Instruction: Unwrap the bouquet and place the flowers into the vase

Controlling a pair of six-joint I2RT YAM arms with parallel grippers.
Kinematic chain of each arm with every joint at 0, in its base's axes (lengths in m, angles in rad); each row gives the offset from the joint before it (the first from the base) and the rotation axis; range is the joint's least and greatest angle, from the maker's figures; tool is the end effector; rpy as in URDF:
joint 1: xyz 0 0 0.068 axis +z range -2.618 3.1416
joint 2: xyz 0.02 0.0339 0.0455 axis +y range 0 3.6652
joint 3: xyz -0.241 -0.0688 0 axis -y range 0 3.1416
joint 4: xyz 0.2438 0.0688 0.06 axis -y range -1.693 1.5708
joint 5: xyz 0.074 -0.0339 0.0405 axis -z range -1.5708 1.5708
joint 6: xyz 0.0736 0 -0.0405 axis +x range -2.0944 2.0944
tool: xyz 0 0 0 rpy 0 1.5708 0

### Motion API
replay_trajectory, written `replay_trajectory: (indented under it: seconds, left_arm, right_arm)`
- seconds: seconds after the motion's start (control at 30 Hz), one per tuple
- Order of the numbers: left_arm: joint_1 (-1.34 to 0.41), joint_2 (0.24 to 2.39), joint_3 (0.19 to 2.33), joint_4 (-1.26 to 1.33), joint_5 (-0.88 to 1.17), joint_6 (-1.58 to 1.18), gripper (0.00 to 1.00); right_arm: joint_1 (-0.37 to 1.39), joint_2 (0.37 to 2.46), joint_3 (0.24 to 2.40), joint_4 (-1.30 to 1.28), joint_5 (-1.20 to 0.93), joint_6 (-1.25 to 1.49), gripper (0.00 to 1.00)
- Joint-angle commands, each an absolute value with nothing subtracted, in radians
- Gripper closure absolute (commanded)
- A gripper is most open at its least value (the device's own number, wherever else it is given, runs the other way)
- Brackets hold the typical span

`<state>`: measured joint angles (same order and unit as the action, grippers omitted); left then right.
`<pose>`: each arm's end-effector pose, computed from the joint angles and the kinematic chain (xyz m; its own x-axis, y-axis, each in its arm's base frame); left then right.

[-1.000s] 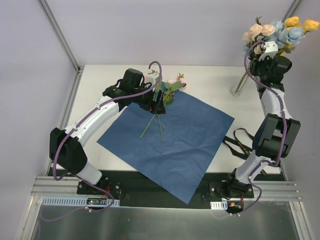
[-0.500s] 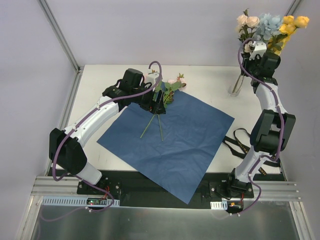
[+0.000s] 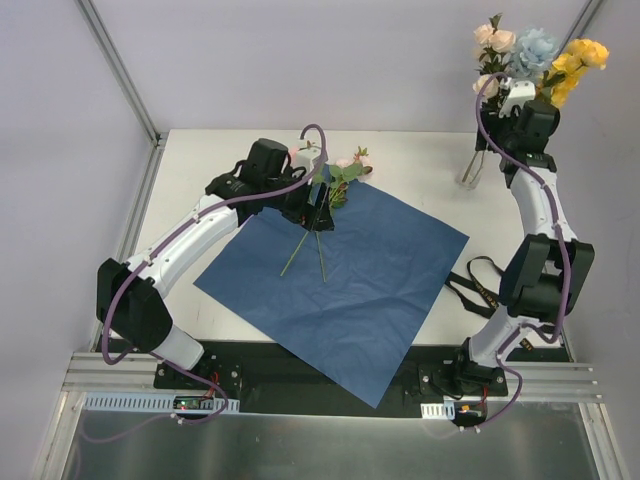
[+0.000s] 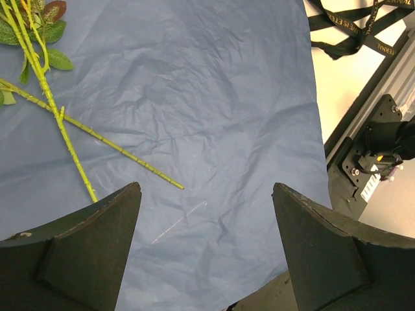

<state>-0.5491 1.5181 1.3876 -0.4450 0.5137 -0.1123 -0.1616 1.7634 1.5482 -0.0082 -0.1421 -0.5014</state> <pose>0.2990 -0.2254 0.3068 -0.5517 0.2231 -0.8037 0.7491 0.5562 -0.3598 0.4560 -0.0638 0.3241 -0.2028 -0.4490 -0.8702 -0.0850 0.8934 -0.4412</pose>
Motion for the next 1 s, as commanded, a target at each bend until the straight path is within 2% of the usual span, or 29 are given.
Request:
replay_trajectory:
  seconds: [0.0, 0.1, 0.27, 0.37, 0.5, 0.53, 0.67, 0.87, 0.97]
  left_arm:
    - [-0.555, 1.474, 1.376, -0.42, 0.499, -0.103, 0.18]
    - [-0.554, 1.47, 1.37, -0.419, 0.439, -0.08, 0.17]
    - [-0.525, 1.508, 1.37, -0.436, 0.368, -0.074, 0.16]
    - [-0.503, 1.572, 1.385, -0.454, 0.351, -0.083, 0.18]
    - [-0.491, 1.664, 1.42, -0.5, 0.342, -0.081, 0.25]
    - [-0.491, 1.684, 1.433, -0.509, 0.334, -0.075, 0.3]
    - [-0.491, 1.79, 1.454, -0.535, 0.319, -0.055, 0.38]
    - [-0.491, 1.929, 1.514, -0.565, 0.273, -0.041, 0.52]
    - [-0.497, 1.977, 1.534, -0.566, 0.25, -0.074, 0.55]
  right_arm:
    - [-0.16, 1.631, 1.555, -0.053, -0.068, -0.431, 0.27]
    - [-0.153, 1.585, 1.578, -0.142, -0.026, -0.348, 0.27]
    - [-0.112, 1.444, 1.476, -0.204, 0.064, -0.195, 0.25]
    - [-0.08, 1.382, 1.439, -0.335, 0.094, -0.066, 0.25]
    - [-0.009, 1.287, 1.306, -0.387, 0.06, 0.083, 0.25]
    - [-0.002, 1.252, 1.275, -0.382, 0.016, 0.118, 0.25]
    - [0.156, 1.186, 1.164, -0.422, -0.008, 0.118, 0.25]
    - [0.245, 1.118, 1.029, -0.41, -0.075, 0.138, 0.25]
    - [0.255, 1.101, 0.982, -0.394, -0.112, 0.138, 0.25]
